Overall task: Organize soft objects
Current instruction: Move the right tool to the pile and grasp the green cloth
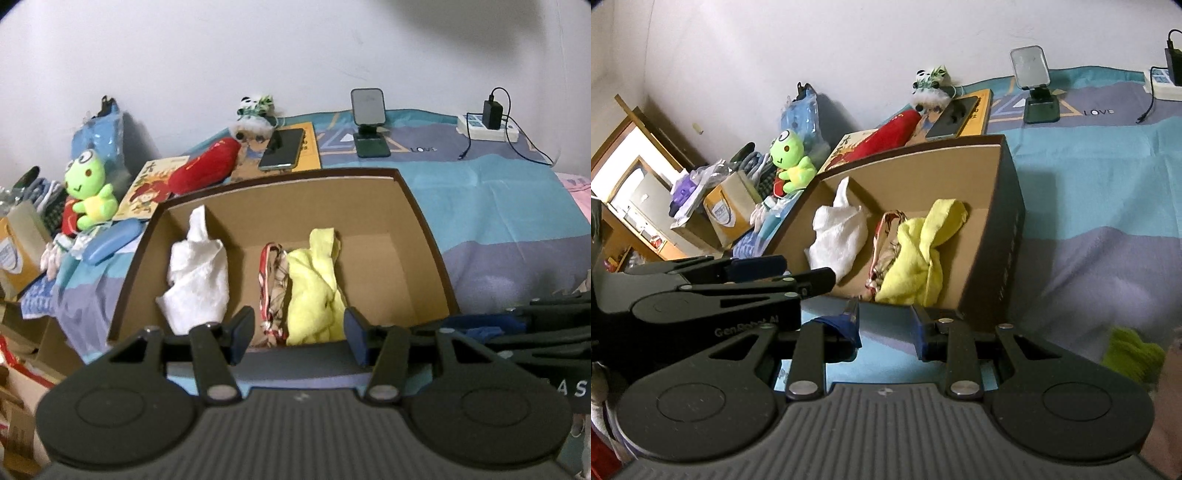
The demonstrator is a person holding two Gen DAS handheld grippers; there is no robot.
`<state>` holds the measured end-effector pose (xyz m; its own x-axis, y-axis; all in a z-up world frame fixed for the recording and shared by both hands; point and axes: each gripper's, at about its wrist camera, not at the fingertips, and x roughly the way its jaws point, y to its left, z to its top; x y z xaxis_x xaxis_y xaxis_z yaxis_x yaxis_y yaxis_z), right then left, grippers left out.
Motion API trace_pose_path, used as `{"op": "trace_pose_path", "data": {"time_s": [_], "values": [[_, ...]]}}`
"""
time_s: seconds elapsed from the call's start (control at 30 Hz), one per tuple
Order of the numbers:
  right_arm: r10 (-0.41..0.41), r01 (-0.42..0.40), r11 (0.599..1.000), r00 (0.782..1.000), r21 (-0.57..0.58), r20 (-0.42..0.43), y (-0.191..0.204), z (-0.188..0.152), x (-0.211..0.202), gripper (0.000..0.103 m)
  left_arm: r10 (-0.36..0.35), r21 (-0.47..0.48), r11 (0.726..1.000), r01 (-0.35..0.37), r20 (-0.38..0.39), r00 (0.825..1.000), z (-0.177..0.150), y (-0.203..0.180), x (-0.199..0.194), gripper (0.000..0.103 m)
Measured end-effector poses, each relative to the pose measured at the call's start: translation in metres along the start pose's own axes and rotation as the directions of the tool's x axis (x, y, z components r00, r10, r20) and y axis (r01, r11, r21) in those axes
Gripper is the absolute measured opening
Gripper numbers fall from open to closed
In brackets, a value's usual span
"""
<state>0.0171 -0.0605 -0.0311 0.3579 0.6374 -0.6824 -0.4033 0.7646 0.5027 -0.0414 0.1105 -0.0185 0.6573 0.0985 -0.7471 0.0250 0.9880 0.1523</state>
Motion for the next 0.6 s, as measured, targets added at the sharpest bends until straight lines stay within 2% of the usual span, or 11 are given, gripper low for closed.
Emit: {"op": "trace_pose_path", "data": {"time_s": [0.37,0.6], "values": [[0.006,-0.005,1.0,0.999,0.021,-0.036,-0.019,-0.028,-0.018,0.012,0.031,-0.001,1.0,-0.031,-0.059,0.998,-0.022,-0.033,-0.001,0.054],[-0.01,0.013,0.999,0.998,0.051,-0.055,-0.036,-0.048,-0.03,0.012,0.014,0.019,1.0,-0.012,-0.09,0.996,-0.032,-0.058,0.004,0.055]]}}
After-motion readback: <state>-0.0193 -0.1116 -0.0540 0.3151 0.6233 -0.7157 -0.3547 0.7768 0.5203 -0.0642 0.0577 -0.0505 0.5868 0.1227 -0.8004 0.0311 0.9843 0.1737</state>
